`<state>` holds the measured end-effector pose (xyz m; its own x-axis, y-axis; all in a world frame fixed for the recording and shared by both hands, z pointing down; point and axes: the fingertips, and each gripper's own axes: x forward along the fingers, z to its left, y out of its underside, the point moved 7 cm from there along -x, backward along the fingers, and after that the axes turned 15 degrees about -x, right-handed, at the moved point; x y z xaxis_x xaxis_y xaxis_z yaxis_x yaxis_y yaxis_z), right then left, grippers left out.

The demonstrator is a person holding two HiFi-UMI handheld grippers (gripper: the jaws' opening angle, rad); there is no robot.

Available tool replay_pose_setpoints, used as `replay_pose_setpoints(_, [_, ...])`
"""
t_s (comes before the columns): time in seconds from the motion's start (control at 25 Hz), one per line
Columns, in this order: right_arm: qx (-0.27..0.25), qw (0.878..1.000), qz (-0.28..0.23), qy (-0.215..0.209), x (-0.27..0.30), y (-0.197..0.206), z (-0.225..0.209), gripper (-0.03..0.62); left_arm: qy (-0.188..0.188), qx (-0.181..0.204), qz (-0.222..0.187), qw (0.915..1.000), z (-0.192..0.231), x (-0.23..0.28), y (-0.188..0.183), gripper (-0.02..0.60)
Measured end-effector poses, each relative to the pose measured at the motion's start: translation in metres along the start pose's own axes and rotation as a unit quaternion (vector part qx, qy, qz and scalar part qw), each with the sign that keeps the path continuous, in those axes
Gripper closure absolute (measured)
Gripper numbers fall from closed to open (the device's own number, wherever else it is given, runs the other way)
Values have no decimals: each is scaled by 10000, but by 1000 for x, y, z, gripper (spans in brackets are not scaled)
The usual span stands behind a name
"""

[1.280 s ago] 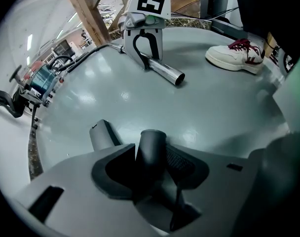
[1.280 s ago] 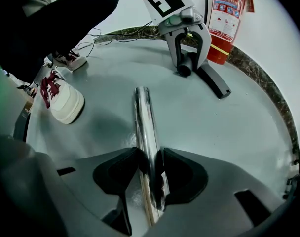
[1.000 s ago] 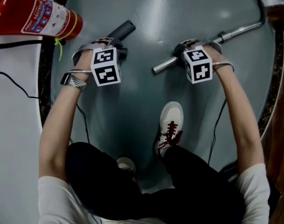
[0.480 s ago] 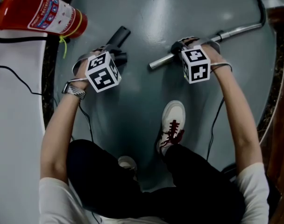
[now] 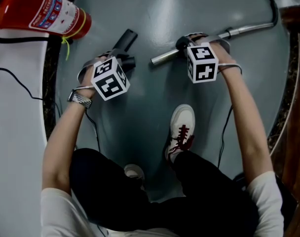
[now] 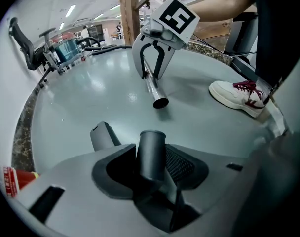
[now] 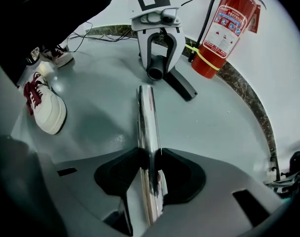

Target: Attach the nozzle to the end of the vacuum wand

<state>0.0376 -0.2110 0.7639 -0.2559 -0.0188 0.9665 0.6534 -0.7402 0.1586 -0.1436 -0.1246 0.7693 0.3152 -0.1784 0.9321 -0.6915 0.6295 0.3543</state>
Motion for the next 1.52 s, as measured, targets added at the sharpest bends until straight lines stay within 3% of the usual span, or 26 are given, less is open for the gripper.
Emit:
replay_pose_setpoints(0.36, [146, 9997, -16, 174, -9, -12, -10, 441, 133, -750, -311, 9966, -14, -2, -16, 399])
replay_pose_setpoints(1.04, [224, 9992, -114, 311, -13, -23, -20, 441, 80, -1116, -708, 9912, -14, -11, -27, 400])
replay_pose_setpoints(1.52, [282, 9992, -92, 276, -9, -24, -17, 439, 178, -1178, -750, 9900, -18, -9, -27, 400])
